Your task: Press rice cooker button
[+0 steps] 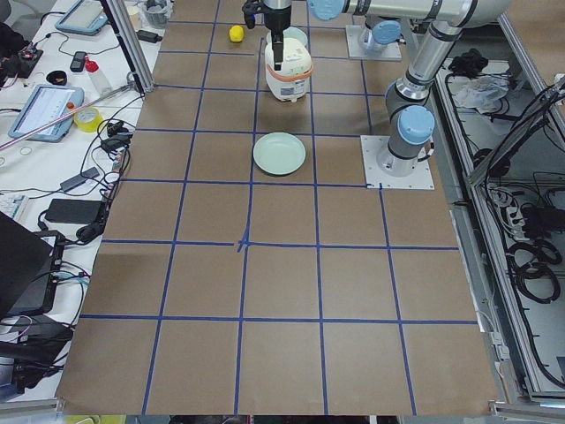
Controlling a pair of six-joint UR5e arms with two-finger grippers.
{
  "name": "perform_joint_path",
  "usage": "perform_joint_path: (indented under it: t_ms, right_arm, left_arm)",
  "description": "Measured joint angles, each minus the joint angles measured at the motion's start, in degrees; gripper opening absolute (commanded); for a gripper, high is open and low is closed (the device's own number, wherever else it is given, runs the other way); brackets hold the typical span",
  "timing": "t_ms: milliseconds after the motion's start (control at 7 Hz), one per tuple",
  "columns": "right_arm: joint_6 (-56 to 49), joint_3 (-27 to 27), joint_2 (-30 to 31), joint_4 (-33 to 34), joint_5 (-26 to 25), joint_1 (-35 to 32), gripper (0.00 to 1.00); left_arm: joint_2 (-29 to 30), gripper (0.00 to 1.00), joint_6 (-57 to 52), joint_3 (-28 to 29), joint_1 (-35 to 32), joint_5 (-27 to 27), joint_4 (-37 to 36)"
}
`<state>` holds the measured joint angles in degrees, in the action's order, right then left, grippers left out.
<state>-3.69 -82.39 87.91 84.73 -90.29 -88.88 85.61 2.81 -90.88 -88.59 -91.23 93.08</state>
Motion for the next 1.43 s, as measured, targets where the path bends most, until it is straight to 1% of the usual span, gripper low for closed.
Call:
perform_joint_path:
  t_ms: [1429]
  right_arm:
    - [0.17, 0.1, 0.37, -1.71, -0.41, -0.01, 1.0]
  left_arm:
    - [0.0, 1.0, 0.0, 0.0, 0.0, 0.0, 0.0]
